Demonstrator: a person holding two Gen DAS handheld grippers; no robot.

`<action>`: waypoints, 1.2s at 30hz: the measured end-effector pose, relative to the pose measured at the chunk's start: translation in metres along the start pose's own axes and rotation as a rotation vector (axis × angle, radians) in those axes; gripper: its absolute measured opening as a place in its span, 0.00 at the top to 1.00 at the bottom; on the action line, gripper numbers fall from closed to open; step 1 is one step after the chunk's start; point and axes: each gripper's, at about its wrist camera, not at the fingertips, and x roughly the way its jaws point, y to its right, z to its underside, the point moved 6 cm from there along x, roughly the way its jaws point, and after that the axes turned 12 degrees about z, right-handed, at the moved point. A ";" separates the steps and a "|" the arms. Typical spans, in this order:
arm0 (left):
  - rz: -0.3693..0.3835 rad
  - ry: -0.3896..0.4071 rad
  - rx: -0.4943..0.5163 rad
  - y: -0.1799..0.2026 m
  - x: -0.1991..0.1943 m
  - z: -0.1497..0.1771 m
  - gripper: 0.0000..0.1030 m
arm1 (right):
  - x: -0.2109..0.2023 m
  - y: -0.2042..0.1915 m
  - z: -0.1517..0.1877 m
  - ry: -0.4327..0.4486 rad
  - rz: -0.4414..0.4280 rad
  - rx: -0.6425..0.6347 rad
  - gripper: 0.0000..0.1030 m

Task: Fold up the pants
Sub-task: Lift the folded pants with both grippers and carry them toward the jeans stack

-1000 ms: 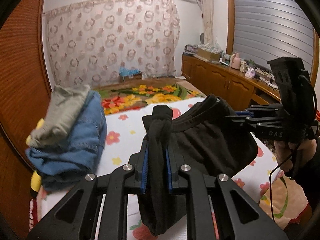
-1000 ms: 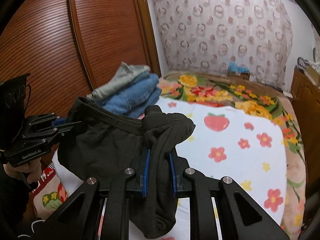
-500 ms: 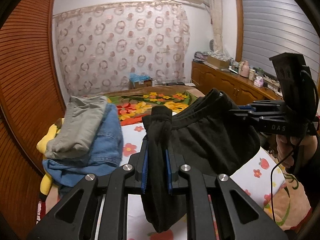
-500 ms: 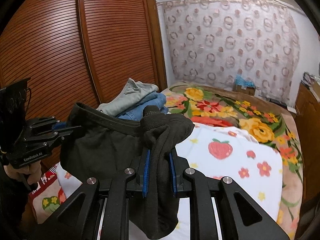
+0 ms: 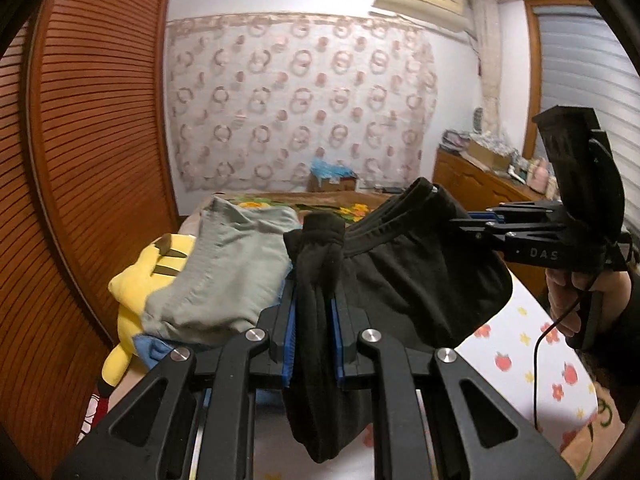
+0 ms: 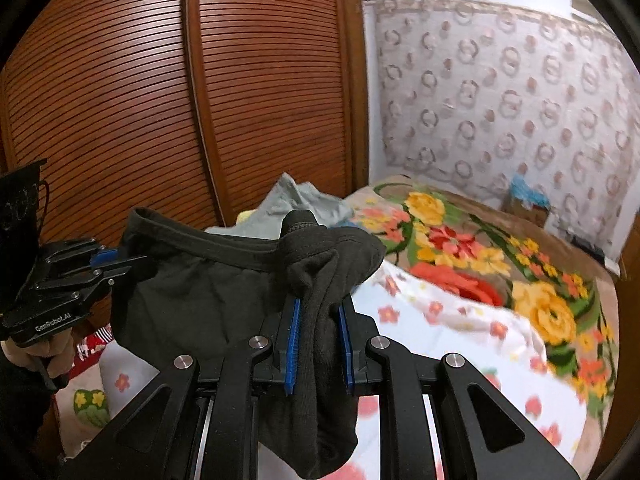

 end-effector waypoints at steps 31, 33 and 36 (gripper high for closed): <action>-0.192 0.034 -0.216 -0.106 0.042 0.017 0.85 | 0.197 -0.067 -0.122 -0.001 -0.029 -0.268 0.83; -0.210 0.016 -0.240 -0.111 0.045 0.025 0.85 | 0.213 -0.069 -0.119 -0.021 -0.040 -0.240 0.83; -0.213 0.000 -0.243 -0.113 0.045 0.029 0.80 | 0.228 -0.058 -0.113 -0.059 -0.017 -0.200 0.75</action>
